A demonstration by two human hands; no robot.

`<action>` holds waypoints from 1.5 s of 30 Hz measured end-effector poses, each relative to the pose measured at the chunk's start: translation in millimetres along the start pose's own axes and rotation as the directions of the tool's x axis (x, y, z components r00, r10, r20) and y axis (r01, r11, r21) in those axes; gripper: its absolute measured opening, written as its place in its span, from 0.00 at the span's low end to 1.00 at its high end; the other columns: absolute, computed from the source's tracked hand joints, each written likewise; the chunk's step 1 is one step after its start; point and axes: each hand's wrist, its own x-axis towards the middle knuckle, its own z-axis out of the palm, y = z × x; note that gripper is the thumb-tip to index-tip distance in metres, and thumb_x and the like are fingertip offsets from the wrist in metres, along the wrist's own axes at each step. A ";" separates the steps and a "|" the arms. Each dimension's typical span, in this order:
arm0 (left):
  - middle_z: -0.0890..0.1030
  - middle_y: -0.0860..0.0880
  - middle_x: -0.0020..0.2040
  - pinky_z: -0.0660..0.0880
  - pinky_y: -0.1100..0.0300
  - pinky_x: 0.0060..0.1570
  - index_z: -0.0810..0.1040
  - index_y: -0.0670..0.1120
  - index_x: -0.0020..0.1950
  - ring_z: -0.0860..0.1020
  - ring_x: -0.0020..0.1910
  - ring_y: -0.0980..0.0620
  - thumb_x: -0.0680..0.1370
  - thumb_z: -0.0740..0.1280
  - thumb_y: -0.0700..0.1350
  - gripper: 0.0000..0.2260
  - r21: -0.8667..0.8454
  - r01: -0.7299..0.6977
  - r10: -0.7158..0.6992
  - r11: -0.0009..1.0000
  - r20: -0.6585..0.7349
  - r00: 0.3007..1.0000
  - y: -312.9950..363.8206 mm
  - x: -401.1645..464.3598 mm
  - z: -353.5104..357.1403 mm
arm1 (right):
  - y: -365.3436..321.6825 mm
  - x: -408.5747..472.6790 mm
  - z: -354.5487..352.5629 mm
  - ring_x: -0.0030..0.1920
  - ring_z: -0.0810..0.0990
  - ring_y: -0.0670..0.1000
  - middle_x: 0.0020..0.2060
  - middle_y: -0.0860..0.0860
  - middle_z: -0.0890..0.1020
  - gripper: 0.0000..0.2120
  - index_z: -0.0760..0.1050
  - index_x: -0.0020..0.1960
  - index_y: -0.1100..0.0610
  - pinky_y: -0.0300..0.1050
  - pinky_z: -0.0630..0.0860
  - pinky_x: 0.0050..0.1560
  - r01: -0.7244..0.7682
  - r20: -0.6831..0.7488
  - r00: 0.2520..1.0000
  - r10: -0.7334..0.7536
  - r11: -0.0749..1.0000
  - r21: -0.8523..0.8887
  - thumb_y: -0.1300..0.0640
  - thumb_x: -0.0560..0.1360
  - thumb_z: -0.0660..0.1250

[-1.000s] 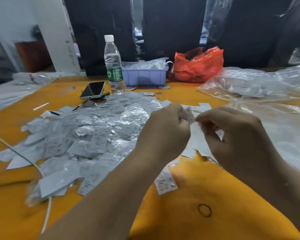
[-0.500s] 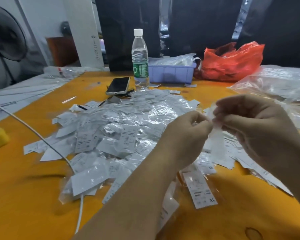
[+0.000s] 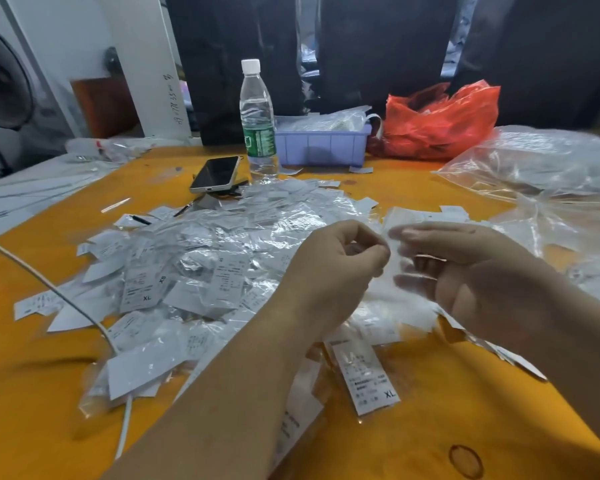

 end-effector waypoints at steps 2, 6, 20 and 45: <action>0.79 0.54 0.33 0.71 0.67 0.31 0.80 0.47 0.44 0.74 0.30 0.57 0.78 0.68 0.43 0.04 -0.005 0.000 0.000 1.000 -0.005 1.000 -0.4 0.1 1.0 | 0.0 -1.4 1.4 0.32 0.80 0.51 0.33 0.57 0.80 0.19 0.80 0.50 0.68 0.42 0.82 0.36 -0.041 0.037 0.998 0.042 0.999 -0.035 0.65 0.59 0.70; 0.79 0.53 0.32 0.68 0.70 0.27 0.80 0.48 0.42 0.74 0.29 0.60 0.77 0.69 0.42 0.05 -0.045 0.023 -0.025 0.999 -0.046 0.999 -1.3 1.2 0.6 | -0.9 -1.7 1.6 0.32 0.81 0.50 0.32 0.55 0.78 0.19 0.81 0.46 0.65 0.41 0.82 0.37 -0.011 0.028 1.000 0.011 1.000 -0.004 0.71 0.55 0.70; 0.81 0.54 0.37 0.79 0.58 0.41 0.79 0.51 0.41 0.78 0.37 0.56 0.77 0.68 0.46 0.05 0.163 0.029 0.005 0.986 -0.206 0.978 -6.2 0.9 2.3 | 5.1 -5.0 -1.3 0.38 0.82 0.43 0.40 0.49 0.82 0.17 0.81 0.46 0.49 0.28 0.75 0.38 0.338 0.012 0.882 -0.470 0.617 -0.711 0.72 0.71 0.69; 0.79 0.55 0.31 0.69 0.68 0.28 0.80 0.48 0.41 0.74 0.28 0.61 0.76 0.70 0.42 0.04 -0.049 0.046 -0.049 0.998 -0.059 0.997 -0.8 0.2 3.2 | -2.8 -2.1 -4.3 0.20 0.59 0.44 0.27 0.52 0.70 0.06 0.77 0.46 0.62 0.35 0.57 0.20 0.167 0.088 0.986 -0.143 0.888 -0.430 0.61 0.77 0.64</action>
